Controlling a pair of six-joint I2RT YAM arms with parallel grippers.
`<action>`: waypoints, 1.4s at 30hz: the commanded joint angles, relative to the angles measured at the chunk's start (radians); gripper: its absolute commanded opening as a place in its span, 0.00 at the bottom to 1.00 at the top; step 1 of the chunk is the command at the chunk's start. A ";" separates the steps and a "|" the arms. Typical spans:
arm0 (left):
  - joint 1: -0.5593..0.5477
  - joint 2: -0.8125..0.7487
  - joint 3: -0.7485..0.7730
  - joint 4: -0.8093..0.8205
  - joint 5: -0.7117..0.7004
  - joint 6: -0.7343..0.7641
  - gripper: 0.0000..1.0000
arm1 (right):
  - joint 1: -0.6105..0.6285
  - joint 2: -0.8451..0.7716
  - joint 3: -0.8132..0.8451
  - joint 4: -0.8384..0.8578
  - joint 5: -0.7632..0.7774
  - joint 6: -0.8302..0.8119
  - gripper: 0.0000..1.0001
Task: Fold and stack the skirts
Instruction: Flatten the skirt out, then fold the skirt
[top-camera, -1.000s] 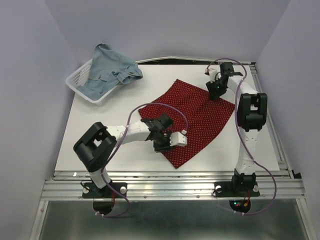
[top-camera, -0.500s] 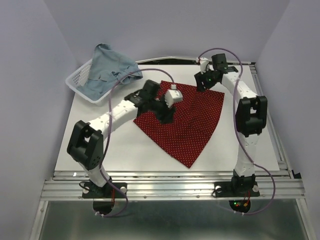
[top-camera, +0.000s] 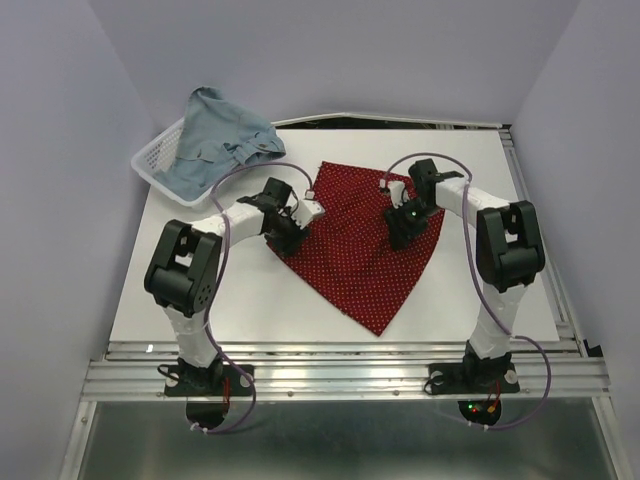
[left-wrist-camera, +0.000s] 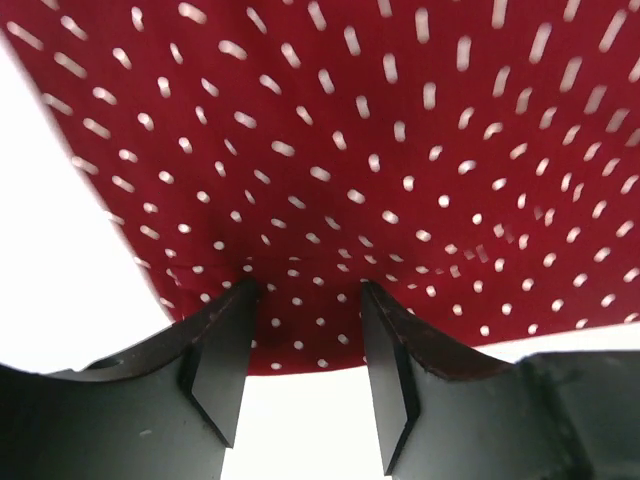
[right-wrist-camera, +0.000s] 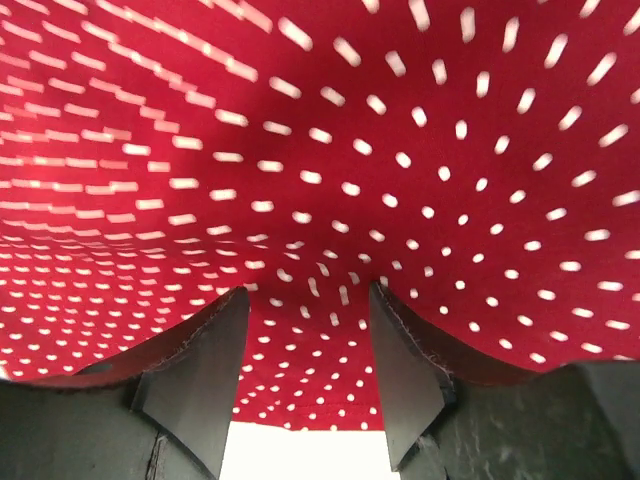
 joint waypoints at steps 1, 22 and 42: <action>-0.010 -0.047 -0.069 -0.041 -0.047 0.062 0.52 | -0.011 0.022 0.015 -0.008 0.054 -0.013 0.57; -0.177 -0.378 -0.116 -0.282 0.225 0.125 0.74 | -0.020 -0.038 0.035 -0.182 -0.049 -0.363 0.55; 0.144 0.080 0.533 -0.010 0.391 -0.108 0.80 | -0.183 0.402 0.750 0.196 -0.044 -0.323 0.65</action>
